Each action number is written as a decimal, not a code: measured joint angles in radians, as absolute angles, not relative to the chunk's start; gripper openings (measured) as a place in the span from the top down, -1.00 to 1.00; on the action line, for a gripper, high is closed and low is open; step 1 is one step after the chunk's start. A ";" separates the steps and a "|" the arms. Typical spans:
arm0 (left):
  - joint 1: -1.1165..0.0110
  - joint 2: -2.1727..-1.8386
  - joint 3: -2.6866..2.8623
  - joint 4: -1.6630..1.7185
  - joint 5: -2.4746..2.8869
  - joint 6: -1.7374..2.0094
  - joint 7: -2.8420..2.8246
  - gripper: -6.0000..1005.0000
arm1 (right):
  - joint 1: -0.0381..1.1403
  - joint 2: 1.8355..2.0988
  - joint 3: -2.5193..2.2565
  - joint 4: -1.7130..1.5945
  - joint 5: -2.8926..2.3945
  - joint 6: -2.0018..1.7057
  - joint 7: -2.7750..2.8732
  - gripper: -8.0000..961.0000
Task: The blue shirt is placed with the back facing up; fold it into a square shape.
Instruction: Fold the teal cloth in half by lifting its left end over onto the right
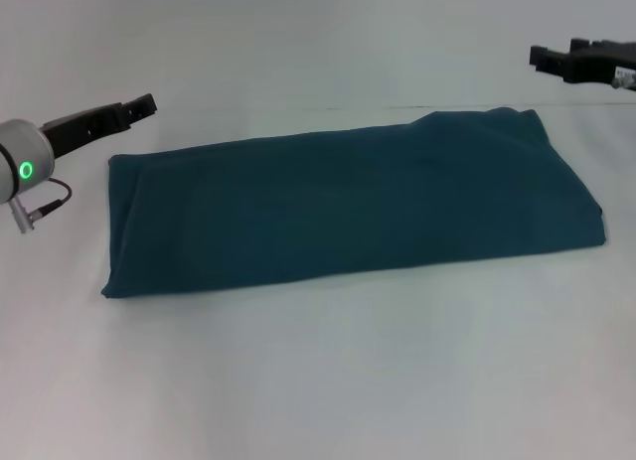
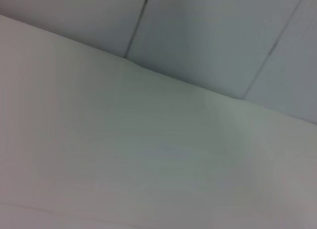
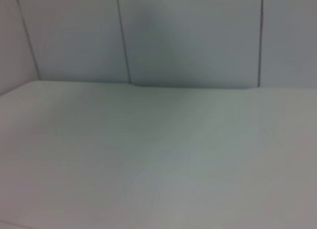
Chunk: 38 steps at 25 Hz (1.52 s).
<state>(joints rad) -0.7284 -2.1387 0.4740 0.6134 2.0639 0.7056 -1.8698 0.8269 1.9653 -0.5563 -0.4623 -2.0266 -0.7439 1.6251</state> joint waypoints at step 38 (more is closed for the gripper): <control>-0.412 -2.143 0.470 0.801 2.216 1.266 -1.851 -0.59 | 0.577 1.895 -0.557 -0.649 -2.116 -1.343 2.056 -0.37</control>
